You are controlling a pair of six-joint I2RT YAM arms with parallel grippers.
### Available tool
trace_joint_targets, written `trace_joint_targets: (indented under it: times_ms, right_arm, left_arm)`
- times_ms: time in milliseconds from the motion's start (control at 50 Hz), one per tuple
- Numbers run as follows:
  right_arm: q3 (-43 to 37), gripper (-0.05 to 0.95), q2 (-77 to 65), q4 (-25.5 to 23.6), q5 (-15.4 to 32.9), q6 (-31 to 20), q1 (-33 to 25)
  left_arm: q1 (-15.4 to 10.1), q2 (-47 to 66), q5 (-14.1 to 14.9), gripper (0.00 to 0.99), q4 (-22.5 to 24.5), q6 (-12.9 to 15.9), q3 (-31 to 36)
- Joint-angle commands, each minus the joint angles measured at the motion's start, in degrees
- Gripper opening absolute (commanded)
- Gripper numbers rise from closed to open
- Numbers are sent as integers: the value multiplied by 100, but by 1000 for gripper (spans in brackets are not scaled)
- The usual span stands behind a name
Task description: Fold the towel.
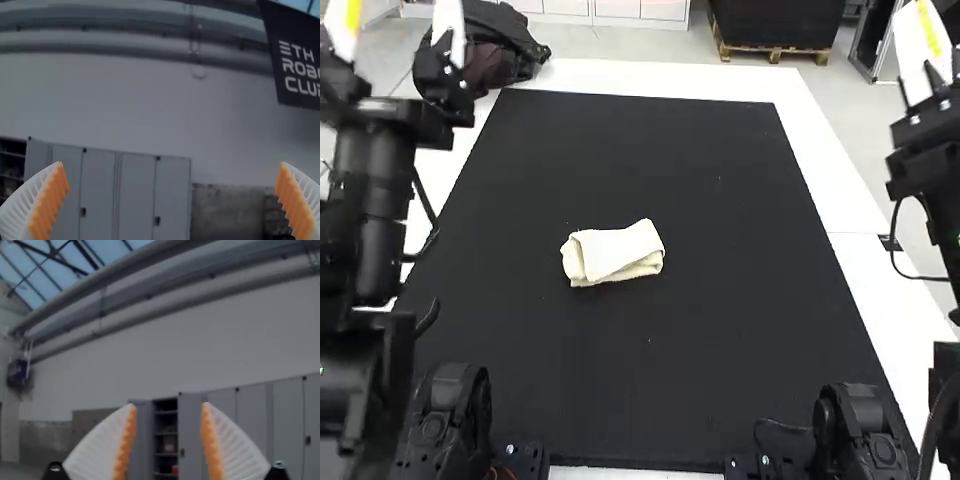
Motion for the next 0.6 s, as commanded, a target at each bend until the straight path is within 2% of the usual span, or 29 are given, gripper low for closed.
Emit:
trace_joint_targets:
  times_ms: [0, 40, 80, 120, 160, 200, 260, 320, 380, 440, 520, 580]
  right_arm:
    - [-283, 746, -25, 79, 1007, -1270, -67]
    - [-555, 911, -25, 141, 1289, -1877, -67]
    - [-854, 923, -34, 369, 1438, -2246, -67]
    - [-1205, 923, -25, 571, 1658, -2518, -67]
    - [-1522, 921, -34, 756, 2141, -3054, -76]
    - [-1786, 921, -34, 932, 2581, -3107, -76]
    - [-2172, 921, -34, 1336, 3257, -2852, -85]
    - [-2515, 916, -25, 1635, 3134, -2879, -102]
    - [-2708, 915, -34, 1626, 2765, -2879, -102]
    - [-2858, 915, -25, 1415, 2519, -2729, -102]
    - [-3042, 907, -34, 958, 2563, -2615, -102]
    - [-3262, 907, -34, 896, 2686, -2518, -102]
  left_arm:
    - [141, -27, -464, 959, 130, 297, -636]
    - [158, -27, -482, 959, 297, 456, -821]
    - [176, -27, -473, 959, 604, 596, -1032]
    - [185, -27, -429, 959, 991, 904, -1269]
    - [185, -19, -368, 952, 1255, 1141, -1471]
    - [185, -27, -350, 952, 1509, 1176, -1700]
    - [185, -19, -341, 951, 1870, 1168, -2051]
    - [176, -27, -350, 952, 2090, 1194, -2403]
    - [185, -27, -359, 954, 2107, 1247, -2658]
    - [185, -19, -359, 954, 1975, 1238, -2860]
    - [185, -19, -385, 956, 1219, 1238, -2860]
    - [185, -27, -376, 954, 815, 1247, -2869]
